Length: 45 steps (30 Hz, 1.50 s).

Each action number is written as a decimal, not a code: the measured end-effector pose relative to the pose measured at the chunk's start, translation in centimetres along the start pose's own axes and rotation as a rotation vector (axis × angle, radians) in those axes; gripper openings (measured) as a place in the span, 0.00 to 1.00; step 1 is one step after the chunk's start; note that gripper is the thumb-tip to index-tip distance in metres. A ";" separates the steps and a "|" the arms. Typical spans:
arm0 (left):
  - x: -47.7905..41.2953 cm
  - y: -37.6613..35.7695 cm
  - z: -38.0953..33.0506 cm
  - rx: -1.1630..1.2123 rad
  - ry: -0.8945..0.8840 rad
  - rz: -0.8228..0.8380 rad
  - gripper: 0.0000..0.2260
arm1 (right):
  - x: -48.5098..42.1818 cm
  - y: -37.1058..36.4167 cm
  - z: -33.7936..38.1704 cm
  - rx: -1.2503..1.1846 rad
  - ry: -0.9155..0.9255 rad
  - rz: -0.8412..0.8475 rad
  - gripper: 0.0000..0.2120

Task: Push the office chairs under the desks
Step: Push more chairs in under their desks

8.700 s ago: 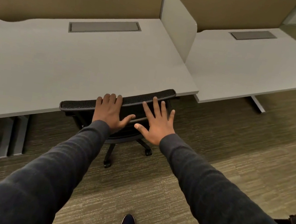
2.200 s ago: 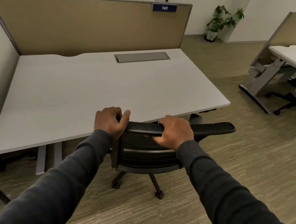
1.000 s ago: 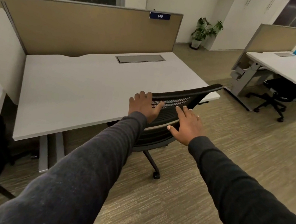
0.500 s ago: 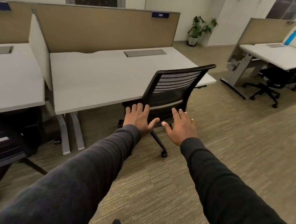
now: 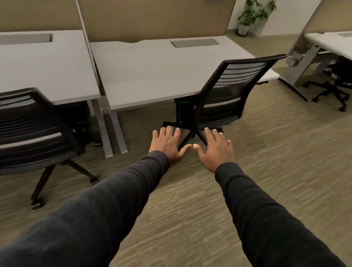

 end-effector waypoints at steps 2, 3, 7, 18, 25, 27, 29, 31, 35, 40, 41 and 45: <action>3.4 -0.4 2.6 -0.015 -0.014 0.030 0.35 | 2.7 -1.6 3.2 -0.021 -0.019 0.020 0.36; 5.3 -0.7 4.0 -0.017 -0.023 0.048 0.35 | 4.2 -2.6 4.8 -0.033 -0.033 0.034 0.36; 12.5 -2.1 9.6 -0.017 -0.037 0.111 0.35 | 10.6 -6.7 11.3 -0.042 -0.072 0.088 0.37; 31.6 -5.7 21.7 0.030 0.060 0.257 0.36 | 24.9 -13.4 23.9 -0.023 -0.066 0.196 0.36; 42.7 -6.7 27.1 0.049 0.092 0.252 0.36 | 34.1 -16.0 30.1 0.004 -0.023 0.188 0.36; 46.4 -6.8 28.4 0.051 0.085 0.266 0.36 | 37.3 -16.7 32.1 0.007 -0.019 0.190 0.36; 50.4 -6.9 29.7 0.049 0.074 0.277 0.37 | 40.8 -17.4 34.4 0.006 -0.025 0.197 0.36; 54.1 -6.9 31.2 0.047 0.077 0.293 0.37 | 44.1 -18.2 36.7 0.003 -0.026 0.222 0.36; 61.0 -6.4 34.3 0.038 0.099 0.312 0.37 | 49.7 -20.0 41.3 -0.005 -0.005 0.259 0.36; 67.7 -5.6 39.0 0.045 0.157 0.318 0.36 | 54.5 -21.4 47.6 -0.017 0.052 0.291 0.36; 68.7 -5.4 40.0 0.050 0.169 0.316 0.36 | 55.2 -21.7 48.9 -0.014 0.062 0.297 0.36; 73.1 -4.9 44.6 0.077 0.214 0.297 0.36 | 57.8 -23.0 54.2 0.021 0.112 0.330 0.36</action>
Point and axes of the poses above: each hand's wrist, its own x-axis away from the middle knuckle, its own y-axis out of the back of the hand, z = x × y, the point moved 3 cm from there along -x, towards the middle knuckle, and after that the axes turned 7 degrees about -y, right-handed, at the moved point
